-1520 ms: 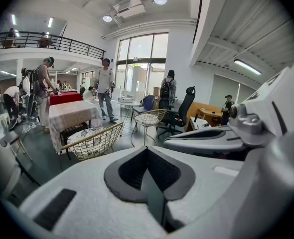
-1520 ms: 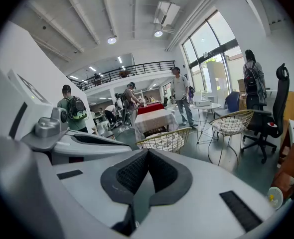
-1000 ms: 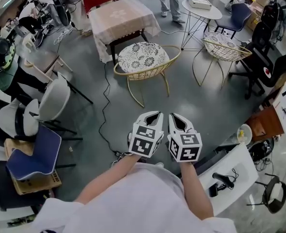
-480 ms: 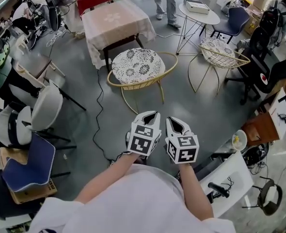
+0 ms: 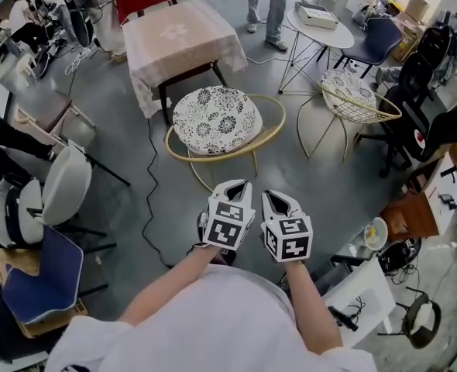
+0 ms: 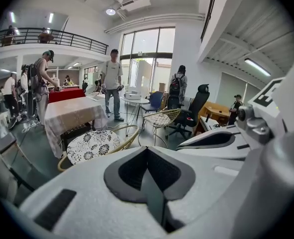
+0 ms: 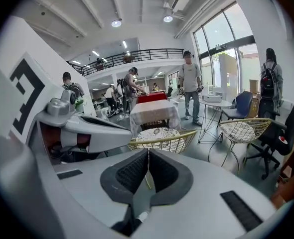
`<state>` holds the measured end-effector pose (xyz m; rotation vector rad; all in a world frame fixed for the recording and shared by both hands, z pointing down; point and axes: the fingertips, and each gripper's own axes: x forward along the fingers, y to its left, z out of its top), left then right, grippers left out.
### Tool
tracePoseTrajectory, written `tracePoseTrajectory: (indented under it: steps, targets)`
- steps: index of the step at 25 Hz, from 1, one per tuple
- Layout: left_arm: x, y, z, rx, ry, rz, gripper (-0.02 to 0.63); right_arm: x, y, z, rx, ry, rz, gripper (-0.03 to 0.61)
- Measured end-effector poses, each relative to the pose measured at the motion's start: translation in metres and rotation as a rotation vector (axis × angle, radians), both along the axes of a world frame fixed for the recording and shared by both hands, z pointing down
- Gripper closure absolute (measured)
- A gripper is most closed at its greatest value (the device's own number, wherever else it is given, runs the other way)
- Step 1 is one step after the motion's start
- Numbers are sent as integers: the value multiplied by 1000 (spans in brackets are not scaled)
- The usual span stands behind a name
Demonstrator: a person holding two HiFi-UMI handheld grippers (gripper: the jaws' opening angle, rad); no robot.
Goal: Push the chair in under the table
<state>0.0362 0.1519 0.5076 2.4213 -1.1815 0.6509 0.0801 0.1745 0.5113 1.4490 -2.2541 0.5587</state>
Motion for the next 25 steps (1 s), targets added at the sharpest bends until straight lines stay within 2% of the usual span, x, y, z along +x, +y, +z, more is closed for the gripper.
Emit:
tracePoseTrajectory:
  steps: [11, 16, 25]
  targets:
    - [-18, -75, 13, -18, 17, 11, 609, -13, -80, 11, -24, 107, -46, 574]
    - [-27, -99, 16, -16, 13, 8, 609, -6, -104, 16, -29, 167, -77, 574]
    - [-26, -124, 27, -21, 0, -41, 609, 1, -141, 30, -3, 253, -239, 574]
